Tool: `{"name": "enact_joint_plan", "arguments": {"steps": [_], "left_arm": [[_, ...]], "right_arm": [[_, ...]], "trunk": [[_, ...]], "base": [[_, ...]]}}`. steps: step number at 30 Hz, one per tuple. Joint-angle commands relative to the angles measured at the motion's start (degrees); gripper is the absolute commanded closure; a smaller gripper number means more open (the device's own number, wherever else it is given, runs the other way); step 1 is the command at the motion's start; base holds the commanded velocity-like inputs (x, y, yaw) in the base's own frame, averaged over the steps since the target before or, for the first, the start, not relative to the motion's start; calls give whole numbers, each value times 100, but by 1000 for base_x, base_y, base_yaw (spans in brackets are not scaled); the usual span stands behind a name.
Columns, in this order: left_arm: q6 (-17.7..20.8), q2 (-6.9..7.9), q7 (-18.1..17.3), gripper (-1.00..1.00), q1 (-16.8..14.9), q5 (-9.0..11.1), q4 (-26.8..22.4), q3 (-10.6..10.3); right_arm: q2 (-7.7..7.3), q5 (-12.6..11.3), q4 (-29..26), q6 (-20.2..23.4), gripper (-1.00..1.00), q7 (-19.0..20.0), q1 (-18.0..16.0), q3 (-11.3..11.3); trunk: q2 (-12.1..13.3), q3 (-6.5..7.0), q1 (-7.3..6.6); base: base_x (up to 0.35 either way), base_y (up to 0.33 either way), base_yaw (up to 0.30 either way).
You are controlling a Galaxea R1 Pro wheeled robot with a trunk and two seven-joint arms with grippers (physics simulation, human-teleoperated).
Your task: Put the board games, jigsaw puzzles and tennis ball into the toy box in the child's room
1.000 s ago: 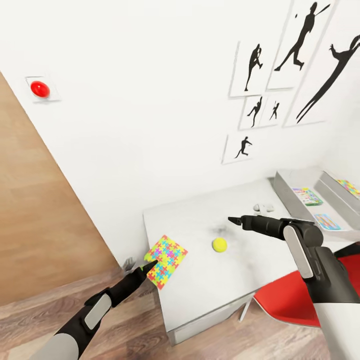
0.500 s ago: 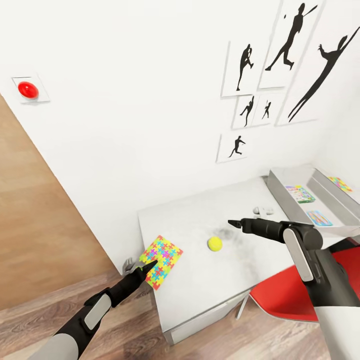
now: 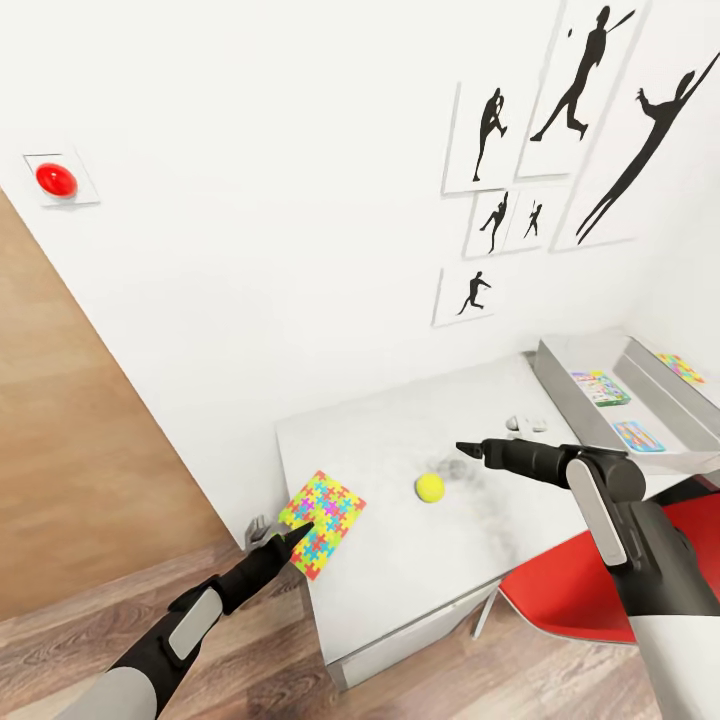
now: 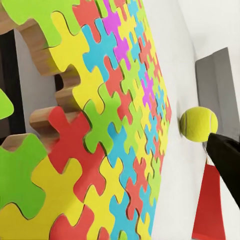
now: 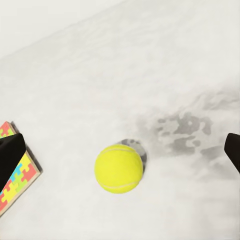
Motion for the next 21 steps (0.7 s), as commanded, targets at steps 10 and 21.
{"name": "enact_joint_plan", "arguments": {"steps": [10, 21], "left_arm": [[55, 2, -20, 100, -4, 83, -7, -27], [48, 37, -46, 100, -3, 84, -85, 17]], "right_arm": [[-2, 43, -5, 20, -100, 44, 0, 2], [-2, 44, -9, 20, -100, 44, 3, 3]], "trunk": [[-11, -9, 3], [-11, -9, 3]], "base": [[0, 0, 0], [0, 0, 0]]}}
